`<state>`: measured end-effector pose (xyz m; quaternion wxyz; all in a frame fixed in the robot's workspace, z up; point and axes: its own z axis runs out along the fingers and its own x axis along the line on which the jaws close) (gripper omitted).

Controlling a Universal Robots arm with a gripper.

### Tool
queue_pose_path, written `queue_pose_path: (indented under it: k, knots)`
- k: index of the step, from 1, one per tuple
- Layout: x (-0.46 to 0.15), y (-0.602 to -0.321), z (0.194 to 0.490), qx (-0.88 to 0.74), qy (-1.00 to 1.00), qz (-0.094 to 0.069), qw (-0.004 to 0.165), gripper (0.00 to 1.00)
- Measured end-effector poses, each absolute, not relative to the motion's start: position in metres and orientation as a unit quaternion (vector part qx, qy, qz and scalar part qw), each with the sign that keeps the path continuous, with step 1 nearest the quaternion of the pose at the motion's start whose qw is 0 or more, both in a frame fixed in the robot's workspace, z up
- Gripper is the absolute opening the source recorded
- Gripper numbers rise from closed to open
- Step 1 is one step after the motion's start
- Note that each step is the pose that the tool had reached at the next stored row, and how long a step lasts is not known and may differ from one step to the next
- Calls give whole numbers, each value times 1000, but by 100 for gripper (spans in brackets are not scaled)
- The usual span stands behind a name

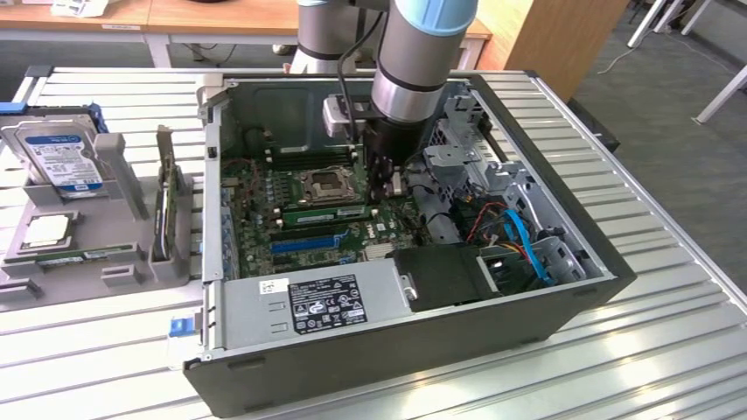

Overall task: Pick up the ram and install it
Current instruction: 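Press down the ram until it locks into place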

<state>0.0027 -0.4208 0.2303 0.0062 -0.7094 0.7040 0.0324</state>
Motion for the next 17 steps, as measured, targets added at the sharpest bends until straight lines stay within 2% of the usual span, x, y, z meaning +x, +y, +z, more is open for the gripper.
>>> queue_pose_path:
  k: [17]
  knots:
    - [3,-421,227,-709,704,33,6,10]
